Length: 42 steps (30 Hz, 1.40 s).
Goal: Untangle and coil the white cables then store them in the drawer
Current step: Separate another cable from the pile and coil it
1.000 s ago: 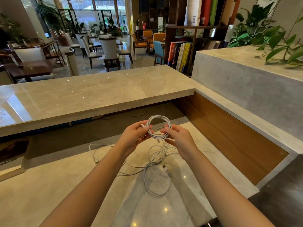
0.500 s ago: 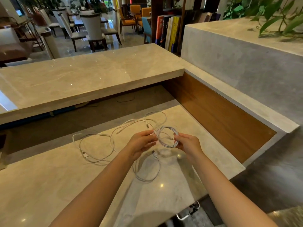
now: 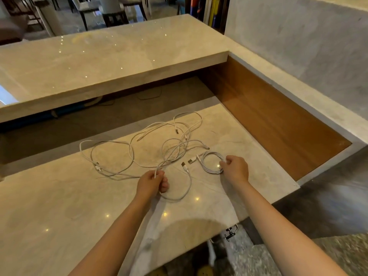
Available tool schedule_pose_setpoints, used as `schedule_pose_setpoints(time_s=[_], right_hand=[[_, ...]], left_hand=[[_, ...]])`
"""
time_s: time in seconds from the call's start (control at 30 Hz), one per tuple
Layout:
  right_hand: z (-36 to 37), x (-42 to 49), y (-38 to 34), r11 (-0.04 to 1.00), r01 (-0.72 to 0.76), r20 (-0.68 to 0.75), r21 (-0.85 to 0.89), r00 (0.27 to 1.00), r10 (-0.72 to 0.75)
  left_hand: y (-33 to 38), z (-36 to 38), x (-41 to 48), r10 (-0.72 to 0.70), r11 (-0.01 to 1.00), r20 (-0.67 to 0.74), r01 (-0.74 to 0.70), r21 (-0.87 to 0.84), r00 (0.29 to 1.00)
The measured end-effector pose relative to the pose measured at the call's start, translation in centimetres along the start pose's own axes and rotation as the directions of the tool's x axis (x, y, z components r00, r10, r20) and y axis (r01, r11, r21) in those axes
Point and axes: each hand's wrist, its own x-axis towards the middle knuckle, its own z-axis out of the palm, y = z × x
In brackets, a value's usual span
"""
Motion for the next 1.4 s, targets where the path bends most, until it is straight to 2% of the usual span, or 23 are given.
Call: schedule_pose_setpoints(time_s=[0.03,0.1,0.17,0.23,0.3,0.37,0.4,0.47,0.5,0.57,0.63,0.7,0.77,0.83,0.93,1.0,1.1,1.2,1.27,1.3,1.33,1.4], right_hand=[[0.0,0.0,0.0,0.995,0.027,0.005,-0.093,1.000,-0.027],[-0.3,-0.3,-0.2,0.969,0.111,0.018,-0.222,0.994,-0.109],[-0.7,-1.1,-1.4,0.935,0.292,0.042,-0.200,0.956,-0.290],[-1.2,-2.4,-4.0,0.849,0.526,0.135,-0.058,0.846,-0.515],[-1.5,-3.9,-7.5,0.696,0.717,0.257,0.036,0.667,-0.700],[-1.2,-5.1,-10.9,0.548,0.834,0.354,0.061,0.495,-0.793],[-1.0,-5.5,-12.4,0.500,0.863,0.384,0.068,0.440,-0.812],[-1.0,-5.7,-14.8,0.472,0.873,0.393,0.124,0.394,-0.831],[-1.3,-5.6,-15.9,0.491,0.852,0.388,0.182,0.397,-0.832],[-2.1,-5.3,-17.7,0.526,0.806,0.360,0.272,0.421,-0.833],[-3.1,-4.9,-19.4,0.544,0.783,0.287,0.303,0.469,-0.835],[-4.3,-4.7,-21.1,0.567,0.708,0.184,0.420,0.546,-0.817],[-5.5,-4.9,-22.6,0.559,0.572,0.125,0.600,0.623,-0.772],[-6.2,-5.2,-23.7,0.519,0.472,0.127,0.713,0.641,-0.757],[-6.0,-5.8,-24.5,0.527,0.397,0.179,0.752,0.646,-0.742],[-6.0,-6.1,-25.0,0.532,0.348,0.209,0.772,0.651,-0.730],[-6.3,-6.9,-26.2,0.485,0.318,0.220,0.815,0.604,-0.766],[-6.5,-7.8,-27.1,0.450,0.338,0.198,0.826,0.574,-0.795],[-6.6,-7.8,-27.2,0.457,0.326,0.209,0.827,0.577,-0.790],[-6.7,-7.7,-27.1,0.472,0.353,0.198,0.808,0.591,-0.782],[-6.7,-7.4,-26.9,0.496,0.449,0.145,0.743,0.615,-0.775],[-6.7,-6.9,-26.1,0.537,0.722,-0.069,0.435,0.622,-0.780]], left_hand=[[0.3,0.1,-0.5,0.022,0.999,0.010,-0.021,-0.047,1.000],[1.2,-0.1,-1.0,0.138,0.988,-0.025,-0.135,0.080,0.990],[2.7,-0.4,-1.5,0.224,0.958,-0.005,-0.220,0.185,0.974],[4.6,-0.8,-2.2,0.246,0.938,0.074,-0.256,0.233,0.966],[6.7,-1.3,-3.0,0.281,0.890,0.153,-0.317,0.329,0.948],[9.0,-2.0,-3.7,0.346,0.825,0.214,-0.405,0.394,0.914],[10.5,-2.4,-4.0,0.389,0.781,0.228,-0.451,0.431,0.892],[13.2,-3.5,-4.3,0.479,0.678,0.243,-0.531,0.509,0.844],[14.4,-4.1,-4.4,0.516,0.645,0.243,-0.559,0.521,0.821],[16.6,-5.3,-4.5,0.560,0.652,0.234,-0.597,0.467,0.795],[18.3,-6.6,-4.7,0.560,0.736,0.243,-0.611,0.292,0.792],[19.5,-8.1,-4.7,0.547,0.809,0.293,-0.585,0.055,0.784],[20.1,-9.4,-4.3,0.561,0.819,0.363,-0.563,-0.113,0.744],[20.4,-10.2,-4.0,0.574,0.812,0.415,-0.557,-0.175,0.706],[20.8,-10.4,-3.7,0.592,0.797,0.395,-0.584,-0.156,0.703],[21.1,-10.2,-3.8,0.606,0.776,0.349,-0.628,-0.060,0.715],[21.5,-8.9,-4.1,0.610,0.709,0.362,-0.689,0.147,0.705],[21.7,-7.2,-3.8,0.537,0.697,0.395,-0.656,0.290,0.745],[21.6,-6.7,-3.3,0.492,0.751,0.369,-0.598,0.278,0.789],[21.4,-6.7,-3.0,0.478,0.785,0.345,-0.569,0.245,0.808],[21.2,-6.7,-2.7,0.470,0.813,0.319,-0.544,0.206,0.823],[20.8,-6.9,-2.4,0.467,0.847,0.271,-0.514,0.137,0.842]])
